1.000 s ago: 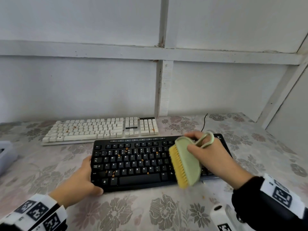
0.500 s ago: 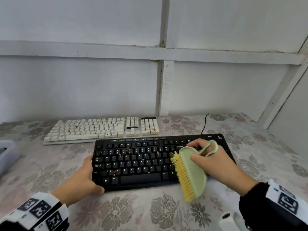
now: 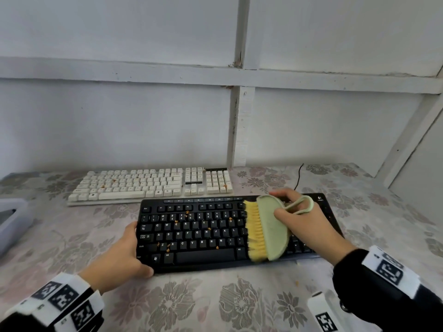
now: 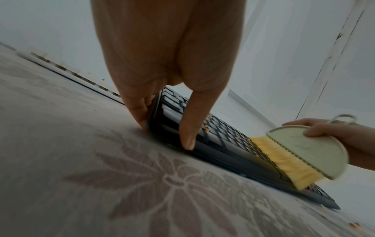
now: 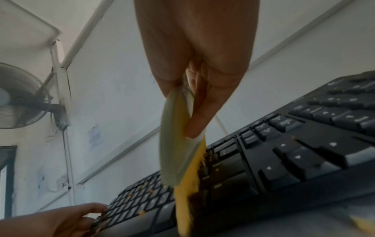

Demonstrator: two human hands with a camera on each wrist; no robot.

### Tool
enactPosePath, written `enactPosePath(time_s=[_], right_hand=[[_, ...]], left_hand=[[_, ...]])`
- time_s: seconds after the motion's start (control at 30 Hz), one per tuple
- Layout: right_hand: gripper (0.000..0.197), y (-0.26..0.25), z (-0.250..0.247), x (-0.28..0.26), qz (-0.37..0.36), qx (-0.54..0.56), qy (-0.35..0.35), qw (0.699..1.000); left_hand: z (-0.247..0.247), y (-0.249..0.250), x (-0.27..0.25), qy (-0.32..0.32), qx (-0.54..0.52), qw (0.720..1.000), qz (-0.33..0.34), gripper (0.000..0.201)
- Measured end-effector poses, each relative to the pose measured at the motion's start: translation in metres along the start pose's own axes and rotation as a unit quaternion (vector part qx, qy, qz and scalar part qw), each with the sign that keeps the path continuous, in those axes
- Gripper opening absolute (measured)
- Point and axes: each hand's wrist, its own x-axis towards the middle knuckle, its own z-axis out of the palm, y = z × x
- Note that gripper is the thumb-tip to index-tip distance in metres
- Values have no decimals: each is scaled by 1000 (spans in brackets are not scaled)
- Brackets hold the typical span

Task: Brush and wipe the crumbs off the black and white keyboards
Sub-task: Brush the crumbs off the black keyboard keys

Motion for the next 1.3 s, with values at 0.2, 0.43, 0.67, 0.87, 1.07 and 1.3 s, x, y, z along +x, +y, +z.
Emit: enactPosePath(time_s=[0.2,0.43,0.67,0.87,1.07,1.3], right_hand=[[27,-3,-15,-5,1,-2,-35,999],[32,-4,-1,7,-35,47,51,997],[30,-4,-7,-17,21,-2,-67,998],[30,-17,-8,3,-21,74,32,997],[37,-8,5,-11,-19,11,-24,999],[34,-24,-11,-12,-3,42,-82,996]], left_hand=[[0,-1,1,-1,-5,1000,0,98],[-1,-1,0,0,-3,1000,-2,98],[-1,-1,0,-2,-12,1000,-3,98],[-1,-2,0,-1,-9,1000,-1,97],[-1,-2,1,-3,-3,1000,-1,98],[-1,-3,1,-6,-7,1000,-4,100]])
